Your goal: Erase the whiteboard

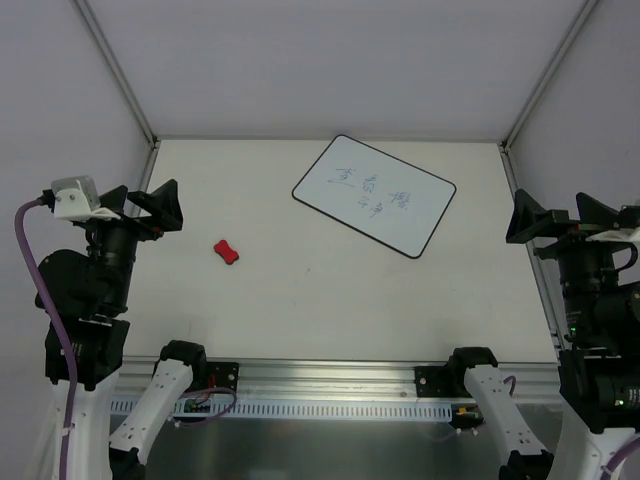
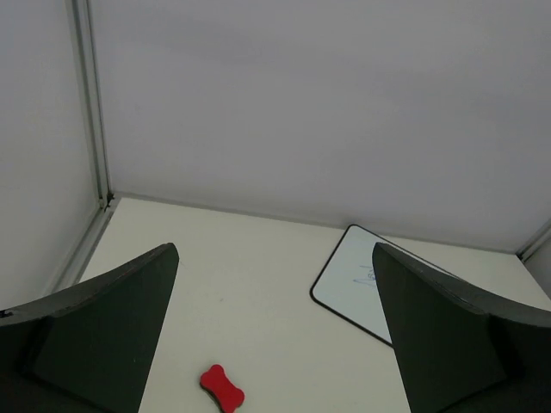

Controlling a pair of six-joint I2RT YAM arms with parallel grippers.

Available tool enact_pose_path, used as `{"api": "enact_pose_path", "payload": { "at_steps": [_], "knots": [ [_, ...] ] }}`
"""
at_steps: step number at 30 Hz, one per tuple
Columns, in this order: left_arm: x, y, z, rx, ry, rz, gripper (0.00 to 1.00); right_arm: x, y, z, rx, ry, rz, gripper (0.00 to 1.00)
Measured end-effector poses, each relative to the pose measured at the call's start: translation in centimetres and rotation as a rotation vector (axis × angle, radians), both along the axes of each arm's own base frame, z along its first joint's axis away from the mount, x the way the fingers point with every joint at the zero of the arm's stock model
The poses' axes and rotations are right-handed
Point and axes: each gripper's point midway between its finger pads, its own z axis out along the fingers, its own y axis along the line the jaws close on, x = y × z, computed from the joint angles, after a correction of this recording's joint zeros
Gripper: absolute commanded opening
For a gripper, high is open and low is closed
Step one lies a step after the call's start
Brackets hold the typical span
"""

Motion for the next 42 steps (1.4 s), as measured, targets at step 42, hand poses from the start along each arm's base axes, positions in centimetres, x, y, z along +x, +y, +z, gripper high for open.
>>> {"api": "enact_pose_path", "payload": {
  "at_steps": [42],
  "knots": [
    [10.3,-4.7,-15.1,-0.042,0.528,-0.135,0.99,29.2,4.8,-27.9,0.144,0.852,0.202,0.99]
  ]
}}
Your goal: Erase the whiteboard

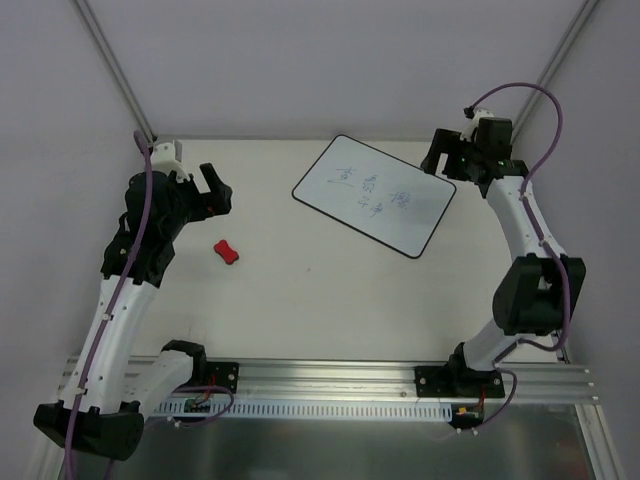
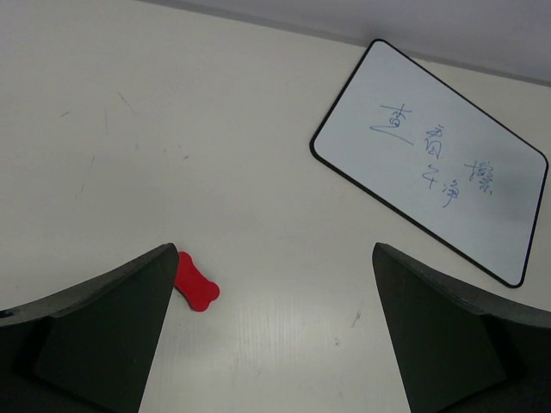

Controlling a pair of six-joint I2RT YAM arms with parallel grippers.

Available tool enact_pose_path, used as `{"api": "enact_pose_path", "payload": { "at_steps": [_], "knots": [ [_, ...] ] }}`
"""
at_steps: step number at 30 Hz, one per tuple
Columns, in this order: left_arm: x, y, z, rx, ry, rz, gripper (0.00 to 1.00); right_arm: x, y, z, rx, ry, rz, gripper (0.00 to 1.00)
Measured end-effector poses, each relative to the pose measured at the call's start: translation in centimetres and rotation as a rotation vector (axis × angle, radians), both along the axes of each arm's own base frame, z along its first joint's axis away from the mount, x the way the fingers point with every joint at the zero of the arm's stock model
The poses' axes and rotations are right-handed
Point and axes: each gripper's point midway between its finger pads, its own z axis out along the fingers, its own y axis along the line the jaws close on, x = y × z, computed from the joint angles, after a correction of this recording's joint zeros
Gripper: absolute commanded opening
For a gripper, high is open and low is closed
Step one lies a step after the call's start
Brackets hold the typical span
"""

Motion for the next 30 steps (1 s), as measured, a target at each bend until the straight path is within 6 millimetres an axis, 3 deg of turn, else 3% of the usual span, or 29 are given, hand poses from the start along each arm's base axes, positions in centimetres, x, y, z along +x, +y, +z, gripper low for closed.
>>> {"api": "enact_pose_path", "payload": {
  "at_steps": [5,11,18,25,30],
  "knots": [
    [1.3,-0.2,-1.9,0.011,0.066,0.000,0.99,5.1,1.2,-4.7,0.052,0.043,0.056,0.99],
    [1.9,-0.3,-3.1,0.019,0.103,-0.001,0.99,8.8,0.6,-9.7,0.087,0.070,0.042,0.99],
    [2.4,-0.2,-3.8,0.028,0.125,0.006,0.99,12.6,-0.8,-13.1,0.098,0.061,-0.019,0.99],
    [2.6,0.2,-3.9,0.038,0.127,0.028,0.99,13.8,-1.7,-16.6,0.108,0.101,-0.113,0.99],
    [2.6,0.2,-3.9,0.037,0.127,0.030,0.99,14.3,-2.1,-17.5,0.133,0.101,-0.153,0.99]
  ]
}}
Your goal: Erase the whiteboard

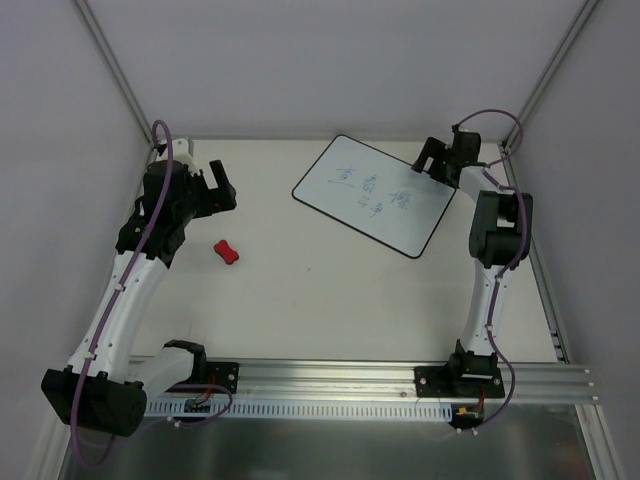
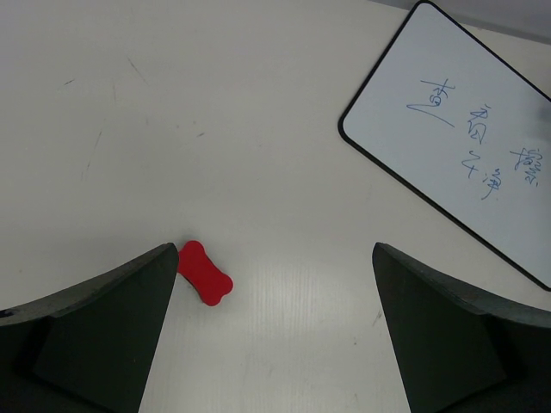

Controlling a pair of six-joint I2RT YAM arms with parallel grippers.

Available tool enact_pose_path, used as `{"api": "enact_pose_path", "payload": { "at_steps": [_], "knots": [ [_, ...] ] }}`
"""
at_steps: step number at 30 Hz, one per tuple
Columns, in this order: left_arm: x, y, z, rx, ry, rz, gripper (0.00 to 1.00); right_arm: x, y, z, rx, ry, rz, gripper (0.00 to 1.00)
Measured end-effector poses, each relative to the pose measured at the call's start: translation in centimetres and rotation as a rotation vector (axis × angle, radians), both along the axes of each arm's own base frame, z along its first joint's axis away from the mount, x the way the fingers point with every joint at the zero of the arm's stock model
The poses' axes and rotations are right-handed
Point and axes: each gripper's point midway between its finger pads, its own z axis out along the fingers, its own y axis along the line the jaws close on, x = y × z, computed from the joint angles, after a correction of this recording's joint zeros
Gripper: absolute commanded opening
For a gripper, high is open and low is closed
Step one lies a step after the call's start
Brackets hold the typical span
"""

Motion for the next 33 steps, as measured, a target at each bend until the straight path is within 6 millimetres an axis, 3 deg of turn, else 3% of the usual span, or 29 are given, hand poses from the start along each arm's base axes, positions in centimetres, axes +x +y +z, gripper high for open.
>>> {"api": "enact_pose_path", "payload": {
  "at_steps": [20,28,33],
  "knots": [
    [0.0,0.1,0.0,0.001,-0.001,0.009,0.99,3.8,-1.3,0.0,0.173,-0.013,-0.176,0.99],
    [0.0,0.1,0.0,0.000,-0.001,0.008,0.99,3.2,-0.9,-0.1,0.231,0.038,-0.199,0.99],
    [-0.1,0.0,-0.1,-0.005,0.001,-0.001,0.99,0.8,-0.5,-0.2,0.253,0.078,-0.201,0.99]
  ]
}}
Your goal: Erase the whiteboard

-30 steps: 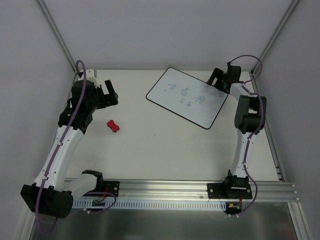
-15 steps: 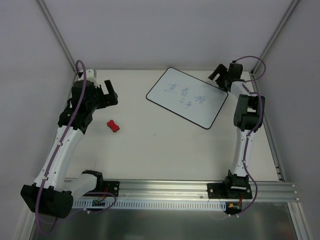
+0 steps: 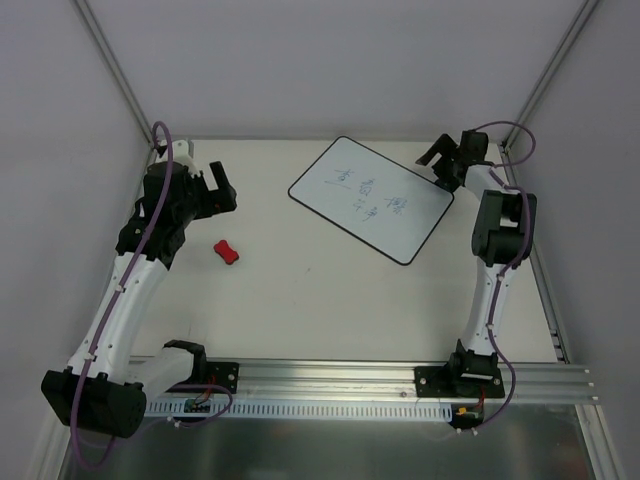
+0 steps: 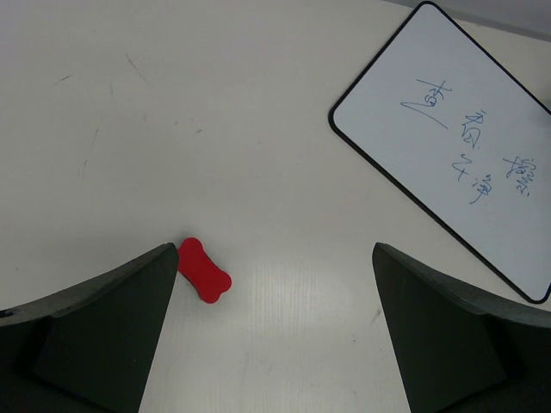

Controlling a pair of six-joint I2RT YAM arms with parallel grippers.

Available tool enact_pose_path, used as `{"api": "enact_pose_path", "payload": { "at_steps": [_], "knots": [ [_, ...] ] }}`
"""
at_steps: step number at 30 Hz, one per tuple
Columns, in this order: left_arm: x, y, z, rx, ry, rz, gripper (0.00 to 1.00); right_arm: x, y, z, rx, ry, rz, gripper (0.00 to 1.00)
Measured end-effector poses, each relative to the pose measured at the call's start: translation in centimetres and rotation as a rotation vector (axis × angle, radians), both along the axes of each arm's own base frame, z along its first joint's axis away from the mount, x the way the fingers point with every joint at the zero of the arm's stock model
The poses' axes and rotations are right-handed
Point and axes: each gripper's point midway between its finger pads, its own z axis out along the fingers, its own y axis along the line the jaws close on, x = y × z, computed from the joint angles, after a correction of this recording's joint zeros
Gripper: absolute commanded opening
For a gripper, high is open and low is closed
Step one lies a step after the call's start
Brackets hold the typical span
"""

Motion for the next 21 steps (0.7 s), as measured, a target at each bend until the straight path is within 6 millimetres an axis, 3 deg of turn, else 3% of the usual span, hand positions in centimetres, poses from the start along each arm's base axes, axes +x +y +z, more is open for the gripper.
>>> {"api": "enact_pose_path", "payload": {
  "at_steps": [8,21],
  "knots": [
    [-1.0,-0.4,-0.8,-0.015,0.010,-0.024,0.99,-4.9,2.0,-0.3,0.000,0.114,0.036,0.99],
    [-1.7,-1.9,-1.7,-0.085,0.043,-0.083,0.99,-15.0,9.6,-1.2,-0.097,0.326,0.234,0.98]
  ]
}}
